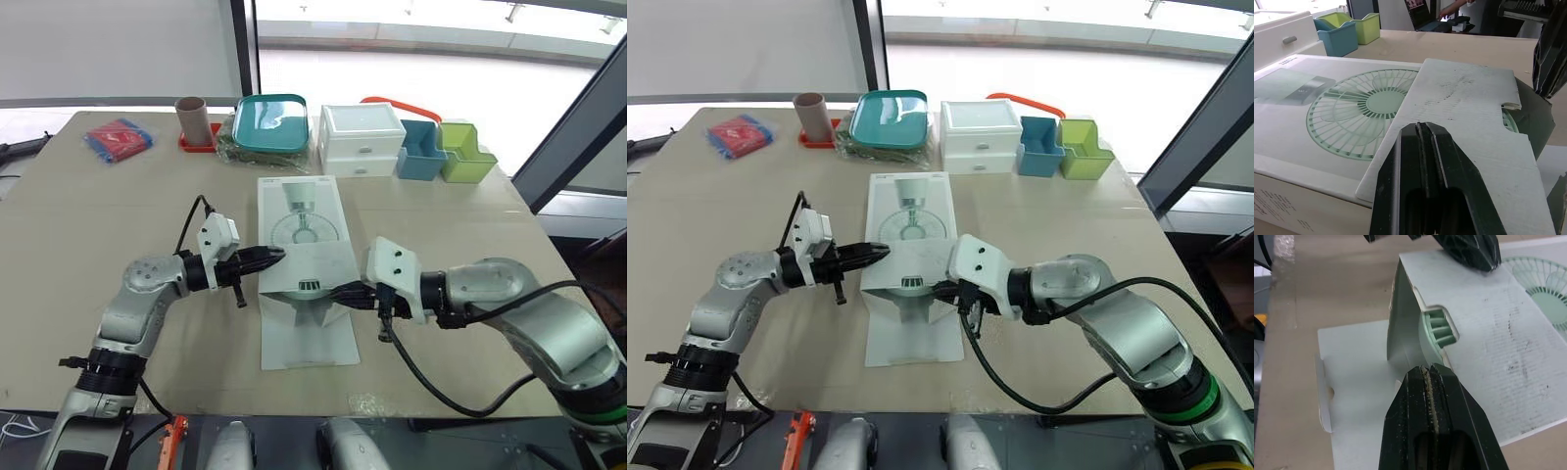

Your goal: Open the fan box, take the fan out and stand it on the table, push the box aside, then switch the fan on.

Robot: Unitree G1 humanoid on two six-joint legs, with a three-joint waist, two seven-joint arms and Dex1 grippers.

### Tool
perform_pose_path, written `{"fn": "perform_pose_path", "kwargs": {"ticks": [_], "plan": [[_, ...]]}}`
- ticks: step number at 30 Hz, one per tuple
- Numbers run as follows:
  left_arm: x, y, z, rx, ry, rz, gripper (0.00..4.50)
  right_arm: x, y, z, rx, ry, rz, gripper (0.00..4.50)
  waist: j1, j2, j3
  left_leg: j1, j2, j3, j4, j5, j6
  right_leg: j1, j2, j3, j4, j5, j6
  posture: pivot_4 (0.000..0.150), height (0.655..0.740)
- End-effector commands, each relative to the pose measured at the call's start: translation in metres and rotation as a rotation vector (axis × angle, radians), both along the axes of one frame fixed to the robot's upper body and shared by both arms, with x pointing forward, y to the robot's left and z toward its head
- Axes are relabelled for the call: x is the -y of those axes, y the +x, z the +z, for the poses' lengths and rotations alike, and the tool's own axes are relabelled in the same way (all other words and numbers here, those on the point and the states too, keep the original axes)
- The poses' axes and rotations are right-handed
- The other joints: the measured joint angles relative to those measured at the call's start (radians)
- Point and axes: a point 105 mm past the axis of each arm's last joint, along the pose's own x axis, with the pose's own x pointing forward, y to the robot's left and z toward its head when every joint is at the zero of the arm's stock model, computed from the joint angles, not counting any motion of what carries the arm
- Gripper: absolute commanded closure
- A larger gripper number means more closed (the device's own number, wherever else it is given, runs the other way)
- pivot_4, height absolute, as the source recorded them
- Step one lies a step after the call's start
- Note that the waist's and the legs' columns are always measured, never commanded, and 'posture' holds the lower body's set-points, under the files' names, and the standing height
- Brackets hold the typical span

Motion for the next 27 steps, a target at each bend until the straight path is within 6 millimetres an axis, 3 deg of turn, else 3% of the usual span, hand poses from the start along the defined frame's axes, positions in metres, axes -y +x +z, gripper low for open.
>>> {"fn": "perform_pose_path", "kwargs": {"ticks": [1, 13, 27], "plan": [[0.002, 0.002, 0.002, 0.016, 0.000, 0.002, 4.31, 0.005, -0.001, 0.001, 0.032, -0.041, 0.010, 4.44, 0.000, 0.000, 0.000, 0.000, 0.000, 0.000, 0.000, 0.000, 0.000, 0.000, 0.000, 0.000, 0.000, 0.000, 0.000, 0.150, 0.7400], [0.004, 0.002, 0.001, 0.021, -0.005, 0.004, 4.31, 0.025, -0.012, 0.000, 0.039, -0.126, 0.050, 4.44, 0.001, 0.000, 0.000, 0.000, 0.000, -0.001, 0.000, 0.000, 0.000, 0.001, -0.001, -0.002, -0.001, 0.000, -0.001, 0.150, 0.7400], [0.006, 0.002, -0.001, 0.020, -0.002, -0.002, 4.31, 0.052, 0.001, -0.001, 0.081, -0.220, 0.002, 4.44, 0.001, 0.000, 0.000, 0.000, 0.000, -0.001, 0.000, 0.000, 0.000, 0.002, -0.001, -0.002, -0.002, 0.001, -0.001, 0.150, 0.7400]]}}
